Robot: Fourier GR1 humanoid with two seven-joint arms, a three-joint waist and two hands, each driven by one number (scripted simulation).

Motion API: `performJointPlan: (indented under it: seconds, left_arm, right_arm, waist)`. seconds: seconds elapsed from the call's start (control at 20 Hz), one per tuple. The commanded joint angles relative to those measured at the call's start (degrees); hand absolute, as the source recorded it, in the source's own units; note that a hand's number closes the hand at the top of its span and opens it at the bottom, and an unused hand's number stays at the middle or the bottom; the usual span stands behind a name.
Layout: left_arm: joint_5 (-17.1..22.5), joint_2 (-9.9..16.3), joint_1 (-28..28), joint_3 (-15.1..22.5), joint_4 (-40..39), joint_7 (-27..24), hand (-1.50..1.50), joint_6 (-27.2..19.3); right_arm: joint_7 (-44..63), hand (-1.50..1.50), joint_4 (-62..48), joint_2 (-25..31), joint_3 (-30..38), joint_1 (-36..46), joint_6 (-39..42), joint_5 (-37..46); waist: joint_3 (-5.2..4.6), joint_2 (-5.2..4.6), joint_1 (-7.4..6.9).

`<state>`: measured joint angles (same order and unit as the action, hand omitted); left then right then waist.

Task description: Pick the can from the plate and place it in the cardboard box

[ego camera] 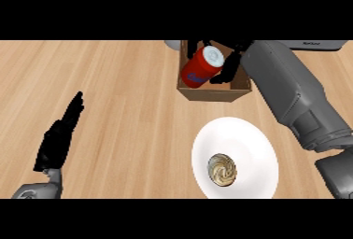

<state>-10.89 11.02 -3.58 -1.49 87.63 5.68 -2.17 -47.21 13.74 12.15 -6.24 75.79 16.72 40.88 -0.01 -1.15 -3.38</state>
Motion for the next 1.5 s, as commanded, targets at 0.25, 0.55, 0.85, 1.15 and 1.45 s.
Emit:
performJointPlan:
  seconds: [0.25,0.55,0.85,1.15,1.45]
  left_arm:
    - [0.44,0.46,-0.58,-0.81,-0.23,-0.43,0.0,0.75]
    - [-0.88,-0.68,0.87,0.47,1.64,-0.69,0.0,-0.48]
    - [0.23,0.85,-0.89,-0.51,2.0,0.92,0.0,1.31]
    - [-0.93,-0.5,-0.44,1.07,2.38,-0.02,0.0,0.46]
    - [-0.67,-1.27,-1.95,1.5,1.08,-0.36,0.0,0.68]
  right_arm:
    - [-0.81,-1.5,-6.36,-2.81,1.85,0.61,0.71,-0.37]
    - [2.99,-1.5,-7.6,-5.46,11.89,-0.04,1.34,-10.21]
    - [7.55,-1.5,-10.02,-0.29,20.16,3.29,10.49,-18.38]
    - [13.07,-1.5,-11.4,7.99,26.9,3.67,12.75,-24.93]
    - [15.61,-1.5,-11.5,16.73,29.28,2.09,15.03,-27.13]
  waist:
    - [0.01,-0.47,-0.68]
    - [0.05,-0.38,-0.59]
    - [0.05,-0.68,-1.09]
    - [0.09,-1.55,-2.49]
    - [0.22,-2.94,-3.34]
